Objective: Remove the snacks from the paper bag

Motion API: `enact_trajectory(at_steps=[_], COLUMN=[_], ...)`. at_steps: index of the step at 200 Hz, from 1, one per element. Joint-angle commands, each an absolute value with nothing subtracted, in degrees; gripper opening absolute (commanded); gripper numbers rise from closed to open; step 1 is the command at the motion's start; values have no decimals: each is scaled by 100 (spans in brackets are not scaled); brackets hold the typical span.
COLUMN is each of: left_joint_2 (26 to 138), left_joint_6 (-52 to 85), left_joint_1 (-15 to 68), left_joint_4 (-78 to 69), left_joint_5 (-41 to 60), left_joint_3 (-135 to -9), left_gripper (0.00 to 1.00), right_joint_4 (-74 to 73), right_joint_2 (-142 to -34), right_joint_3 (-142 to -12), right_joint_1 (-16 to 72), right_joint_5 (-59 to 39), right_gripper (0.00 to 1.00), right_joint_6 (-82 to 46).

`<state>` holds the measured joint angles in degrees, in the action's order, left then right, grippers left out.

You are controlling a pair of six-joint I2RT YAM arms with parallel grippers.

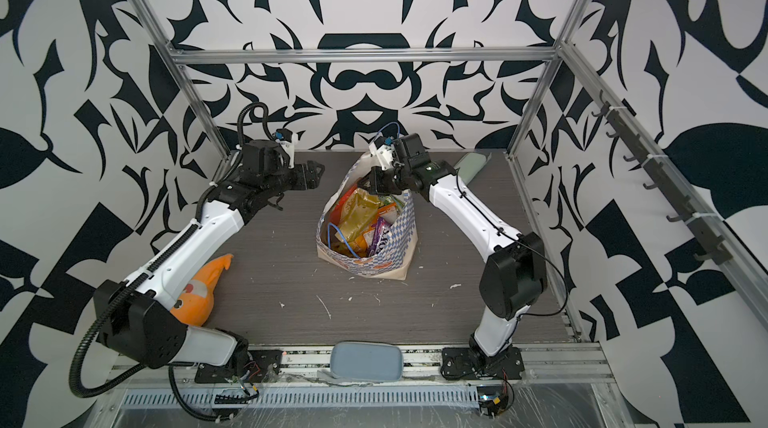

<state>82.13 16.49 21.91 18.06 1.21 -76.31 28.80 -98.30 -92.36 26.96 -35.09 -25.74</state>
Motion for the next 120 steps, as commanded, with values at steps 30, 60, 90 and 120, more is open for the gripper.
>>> enact_trajectory(at_steps=[30,60,90,120], left_joint_2=[7760,7754,7752,7839], left_joint_6=[1450,1236,1204,1213], left_joint_1=[2180,2177,2180,2177], left_joint_4=[1527,1896,1859,1808], left_joint_5=[697,877,838,834], left_joint_3=[-7581,-7911,-7876,-7823], left_gripper=[84,84,84,84], right_joint_4=[2088,2106,2140,1838], right_joint_2=[-9195,-9111,-9037,-8991], right_joint_3=[-9590,-9685,-9790,-9748], right_joint_1=[2567,2541,2501,2360], right_joint_5=[-3718,-3785,-3893,-4119], right_gripper=[0,0,0,0], right_joint_6=[-2391,-2347,-2366,-2689])
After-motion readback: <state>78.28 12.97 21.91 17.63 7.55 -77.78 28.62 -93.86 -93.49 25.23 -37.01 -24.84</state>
